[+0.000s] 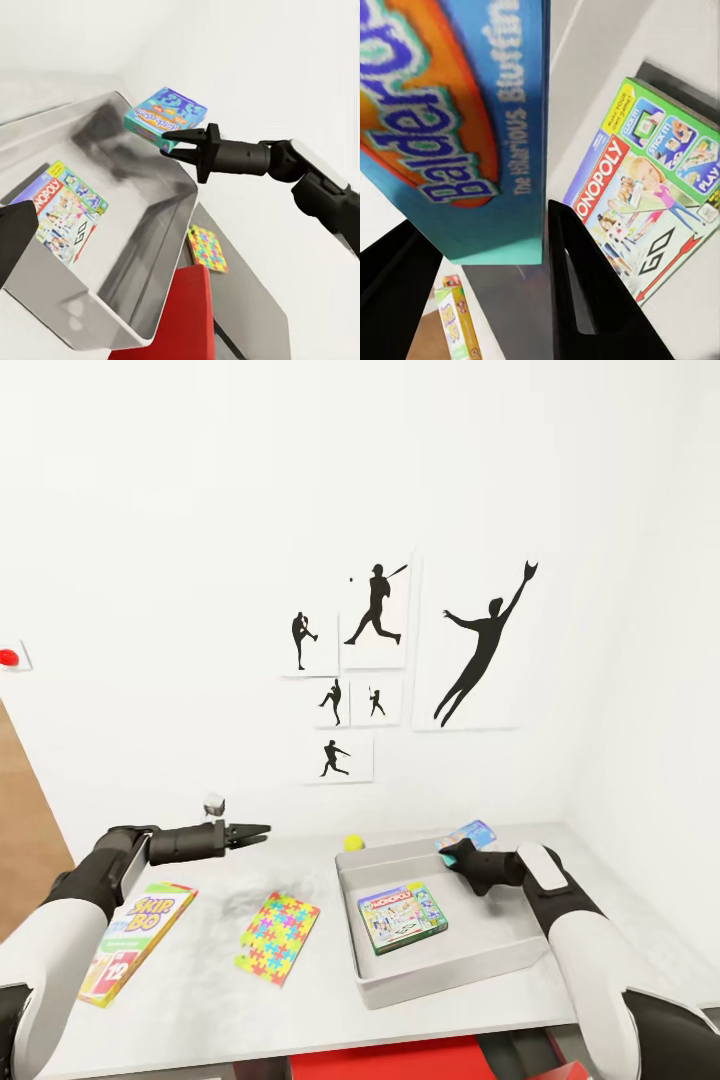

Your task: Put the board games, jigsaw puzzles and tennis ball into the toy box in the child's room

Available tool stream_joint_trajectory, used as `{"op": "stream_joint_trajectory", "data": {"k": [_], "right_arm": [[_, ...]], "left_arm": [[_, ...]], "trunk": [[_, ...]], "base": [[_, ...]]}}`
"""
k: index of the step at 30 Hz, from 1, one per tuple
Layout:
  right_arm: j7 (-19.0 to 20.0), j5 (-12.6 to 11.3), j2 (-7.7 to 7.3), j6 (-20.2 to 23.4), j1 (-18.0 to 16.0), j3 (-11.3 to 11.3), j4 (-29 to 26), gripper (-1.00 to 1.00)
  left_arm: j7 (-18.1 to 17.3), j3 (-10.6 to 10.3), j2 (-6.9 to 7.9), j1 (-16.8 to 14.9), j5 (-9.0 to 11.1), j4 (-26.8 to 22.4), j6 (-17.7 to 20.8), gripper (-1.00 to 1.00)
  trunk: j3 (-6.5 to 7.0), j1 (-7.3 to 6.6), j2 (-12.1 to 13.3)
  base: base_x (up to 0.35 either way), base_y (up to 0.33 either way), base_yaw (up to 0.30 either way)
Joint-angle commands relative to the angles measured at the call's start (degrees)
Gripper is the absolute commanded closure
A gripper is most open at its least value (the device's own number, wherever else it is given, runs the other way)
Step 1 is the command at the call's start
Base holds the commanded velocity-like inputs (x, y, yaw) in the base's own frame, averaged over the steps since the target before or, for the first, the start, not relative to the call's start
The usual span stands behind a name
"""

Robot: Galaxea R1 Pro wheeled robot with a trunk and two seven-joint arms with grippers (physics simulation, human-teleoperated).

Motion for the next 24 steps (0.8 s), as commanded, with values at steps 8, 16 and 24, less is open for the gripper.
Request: {"op": "stream_joint_trajectory", "data": {"k": [8, 16, 24], "right_arm": [[-0.3, -0.8, 0.03, 0.3, 0.0, -0.3, 0.0, 1.00], [-0.4, -0.8, 0.08, 0.3, 0.0, -2.0, 0.2, 1.00], [-0.6, -0.8, 0.04, 0.3, 0.0, -2.5, 0.3, 1.00]], "left_arm": [[-6.9, 0.2, 1.31, 0.1, 1.2, -0.3, 0.9, -1.00], [-6.9, 0.3, 1.51, 0.1, 1.2, -0.3, 0.8, -1.00], [-6.9, 0.3, 1.51, 0.1, 1.1, -0.2, 0.6, -1.00]], "trunk": [[-0.23, 0.02, 0.0], [-0.93, 0.02, 0.0], [-1.69, 0.02, 0.0]], "base": [[0.000, 0.000, 0.000], [0.000, 0.000, 0.000], [0.000, 0.000, 0.000]]}}
